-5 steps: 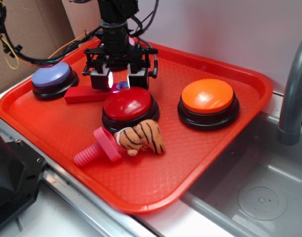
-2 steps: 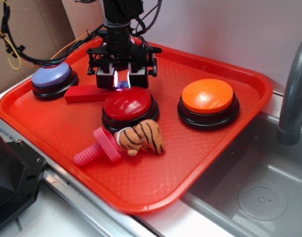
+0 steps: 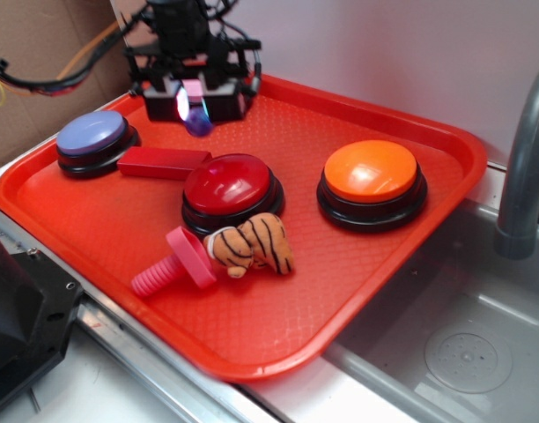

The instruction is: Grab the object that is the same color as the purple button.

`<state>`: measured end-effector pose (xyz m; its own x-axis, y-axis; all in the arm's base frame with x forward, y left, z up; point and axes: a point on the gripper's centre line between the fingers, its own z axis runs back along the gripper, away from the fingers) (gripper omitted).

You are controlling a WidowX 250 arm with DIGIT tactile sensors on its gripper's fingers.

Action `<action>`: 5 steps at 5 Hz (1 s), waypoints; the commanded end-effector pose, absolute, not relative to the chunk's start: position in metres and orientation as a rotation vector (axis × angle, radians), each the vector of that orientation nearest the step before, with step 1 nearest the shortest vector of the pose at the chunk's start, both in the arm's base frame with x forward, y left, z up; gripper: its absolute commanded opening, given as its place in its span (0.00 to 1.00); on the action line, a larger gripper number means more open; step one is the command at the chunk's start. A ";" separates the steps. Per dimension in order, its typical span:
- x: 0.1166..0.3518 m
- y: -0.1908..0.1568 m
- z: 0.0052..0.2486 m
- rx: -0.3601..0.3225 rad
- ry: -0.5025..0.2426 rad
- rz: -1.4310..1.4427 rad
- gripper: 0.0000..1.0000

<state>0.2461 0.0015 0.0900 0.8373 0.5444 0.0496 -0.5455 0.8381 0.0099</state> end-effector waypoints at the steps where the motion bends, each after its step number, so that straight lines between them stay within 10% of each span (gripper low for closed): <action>1: 0.256 0.012 0.155 -0.033 -0.109 0.228 0.00; 5: 0.251 0.034 0.185 -0.089 -0.158 0.083 0.00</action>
